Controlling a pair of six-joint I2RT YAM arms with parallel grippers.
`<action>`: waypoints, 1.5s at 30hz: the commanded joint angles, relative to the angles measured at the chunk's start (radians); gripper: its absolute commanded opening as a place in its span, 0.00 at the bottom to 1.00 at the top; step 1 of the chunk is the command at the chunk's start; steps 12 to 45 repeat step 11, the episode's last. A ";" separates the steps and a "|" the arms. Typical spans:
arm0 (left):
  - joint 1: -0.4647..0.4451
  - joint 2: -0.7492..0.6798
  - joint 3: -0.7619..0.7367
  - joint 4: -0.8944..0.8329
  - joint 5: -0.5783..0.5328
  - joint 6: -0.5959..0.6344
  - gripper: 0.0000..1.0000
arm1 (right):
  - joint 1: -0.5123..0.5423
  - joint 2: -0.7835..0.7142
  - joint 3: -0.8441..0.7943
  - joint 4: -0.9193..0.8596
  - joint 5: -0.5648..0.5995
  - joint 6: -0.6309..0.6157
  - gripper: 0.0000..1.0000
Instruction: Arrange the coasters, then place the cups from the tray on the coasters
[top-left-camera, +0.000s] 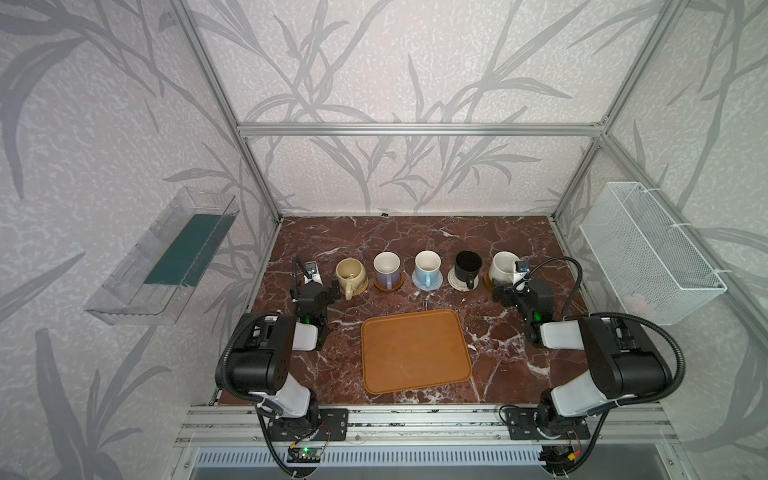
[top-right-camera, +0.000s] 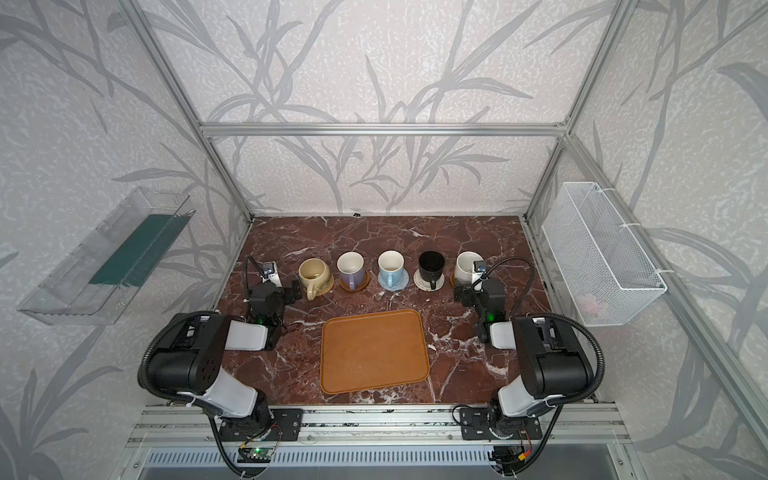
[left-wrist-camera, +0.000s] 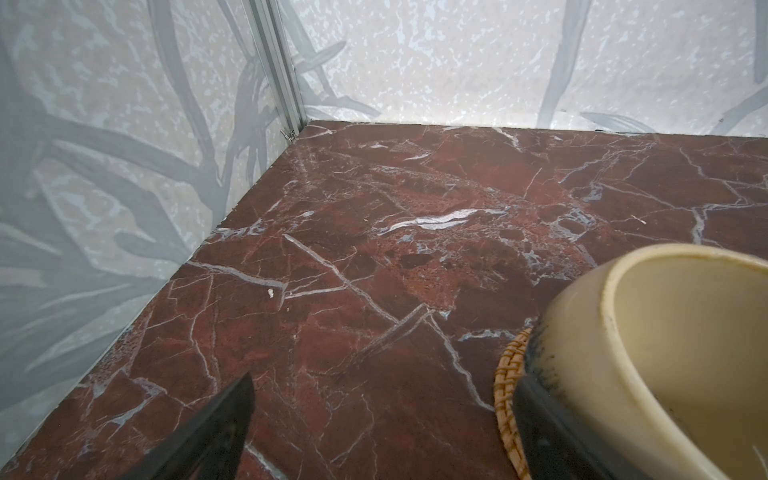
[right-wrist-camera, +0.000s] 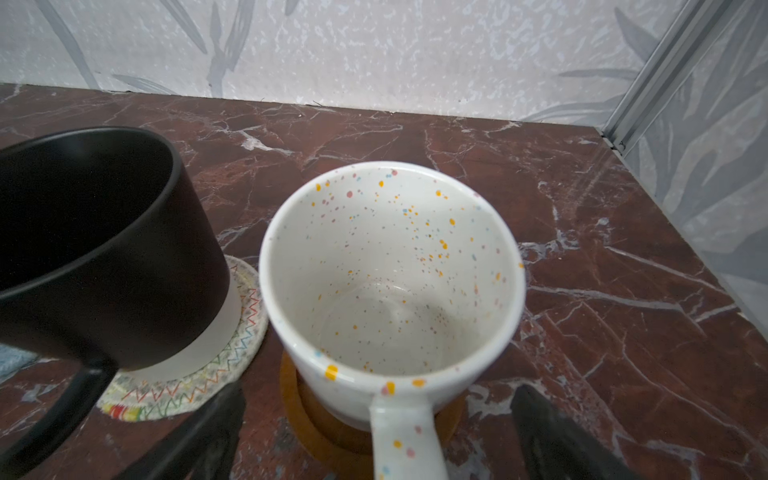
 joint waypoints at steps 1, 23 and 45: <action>0.004 -0.007 0.007 0.016 0.016 0.009 0.99 | 0.004 -0.015 0.014 -0.009 0.017 -0.013 0.99; 0.037 -0.014 0.026 -0.034 0.092 -0.009 0.99 | 0.006 -0.016 0.011 -0.003 0.024 -0.010 0.99; 0.037 -0.014 0.026 -0.034 0.092 -0.009 0.99 | 0.006 -0.016 0.011 -0.003 0.024 -0.010 0.99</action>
